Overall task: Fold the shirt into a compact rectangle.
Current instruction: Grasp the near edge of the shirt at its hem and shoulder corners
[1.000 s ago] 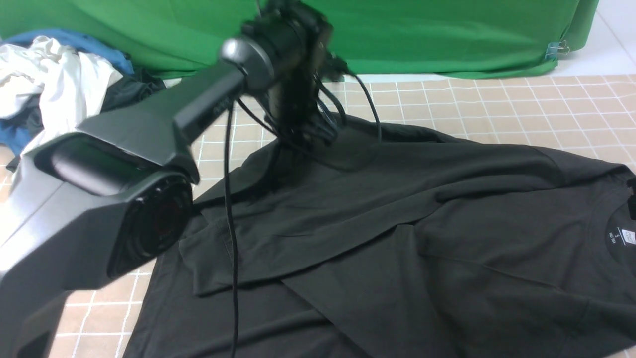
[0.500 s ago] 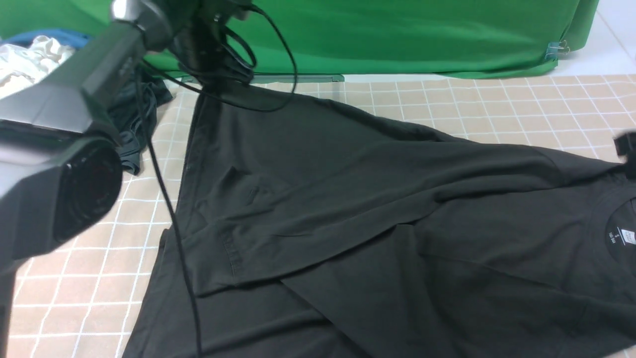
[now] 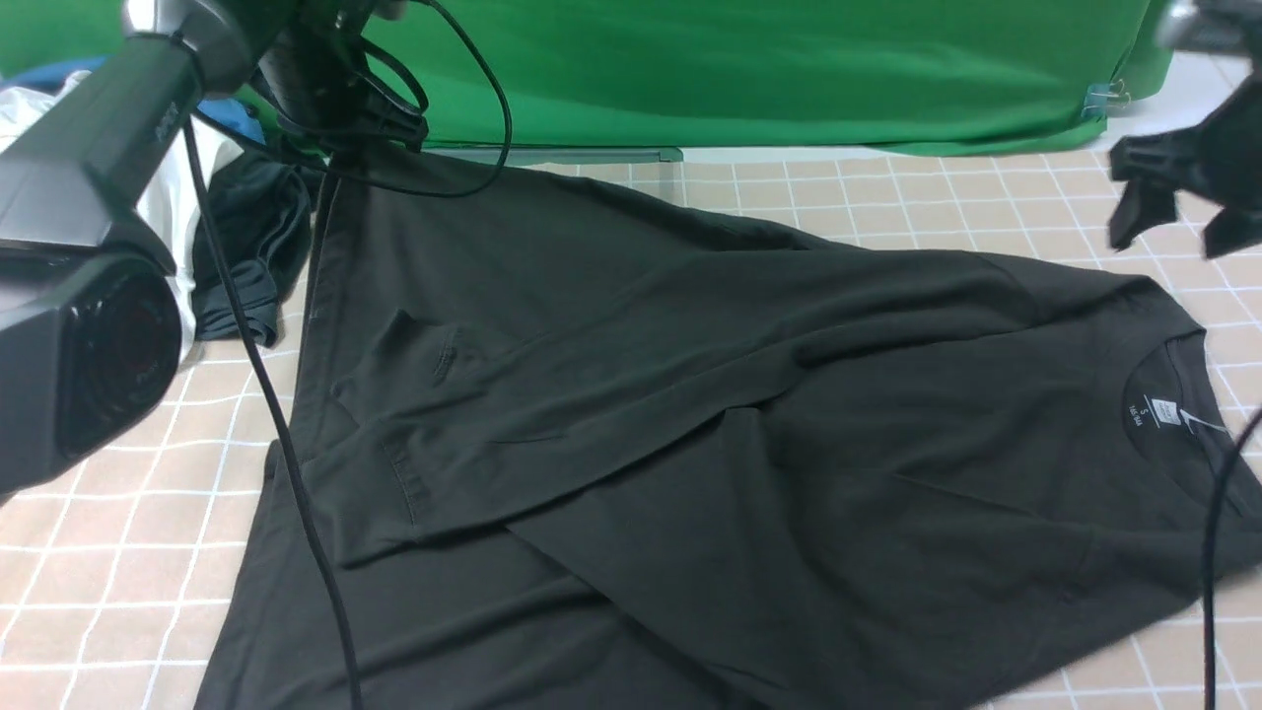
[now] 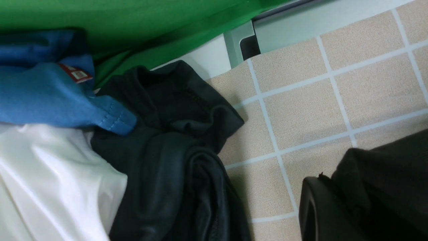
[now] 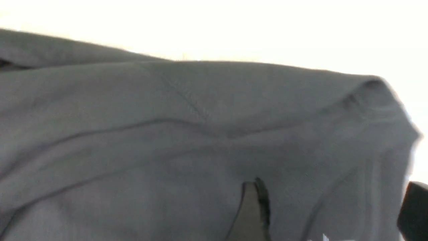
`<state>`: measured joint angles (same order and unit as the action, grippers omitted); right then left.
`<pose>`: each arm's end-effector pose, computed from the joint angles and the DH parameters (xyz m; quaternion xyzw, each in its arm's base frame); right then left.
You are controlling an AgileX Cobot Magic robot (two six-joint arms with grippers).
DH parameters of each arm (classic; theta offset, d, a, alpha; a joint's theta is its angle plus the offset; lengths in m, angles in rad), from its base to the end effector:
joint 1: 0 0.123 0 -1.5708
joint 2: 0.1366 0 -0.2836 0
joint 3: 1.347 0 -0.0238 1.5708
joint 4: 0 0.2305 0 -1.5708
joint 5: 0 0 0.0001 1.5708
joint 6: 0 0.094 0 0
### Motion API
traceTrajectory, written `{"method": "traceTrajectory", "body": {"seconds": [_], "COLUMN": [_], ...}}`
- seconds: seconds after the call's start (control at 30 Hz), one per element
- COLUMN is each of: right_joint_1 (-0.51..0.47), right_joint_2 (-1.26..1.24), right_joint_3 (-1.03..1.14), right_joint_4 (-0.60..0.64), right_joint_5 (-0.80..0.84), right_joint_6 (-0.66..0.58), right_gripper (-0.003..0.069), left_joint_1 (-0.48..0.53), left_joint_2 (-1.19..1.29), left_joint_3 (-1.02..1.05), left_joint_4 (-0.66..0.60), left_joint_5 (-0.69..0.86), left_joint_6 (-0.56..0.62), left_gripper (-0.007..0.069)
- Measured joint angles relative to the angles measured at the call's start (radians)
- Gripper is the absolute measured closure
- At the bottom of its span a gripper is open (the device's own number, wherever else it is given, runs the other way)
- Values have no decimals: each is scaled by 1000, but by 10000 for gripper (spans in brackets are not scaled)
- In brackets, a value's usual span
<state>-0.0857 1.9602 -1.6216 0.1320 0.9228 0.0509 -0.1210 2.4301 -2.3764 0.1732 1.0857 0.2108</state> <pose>0.4073 -0.0251 0.2479 0.0954 0.9740 0.0560 0.1976 0.5120 -0.0478 0.2283 0.1781 0.9465 0.0957 0.2514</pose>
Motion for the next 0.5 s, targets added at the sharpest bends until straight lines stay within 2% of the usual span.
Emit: {"method": "traceTrajectory", "body": {"seconds": [0.27,0.5], "right_joint_1": [-4,-9], "right_joint_2": [190,246], "right_joint_3": [-88,-97], "right_joint_4": [71,107], "right_joint_5": [8,-85], "right_joint_6": [22,53], "right_gripper": [84,84], "left_joint_1": [1,3], "left_joint_2": [0,0], "left_joint_3": [0,0], "left_joint_4": [-27,-37], "left_joint_5": [-5,-5], "left_joint_6": [0,0], "left_gripper": [592,592]}}
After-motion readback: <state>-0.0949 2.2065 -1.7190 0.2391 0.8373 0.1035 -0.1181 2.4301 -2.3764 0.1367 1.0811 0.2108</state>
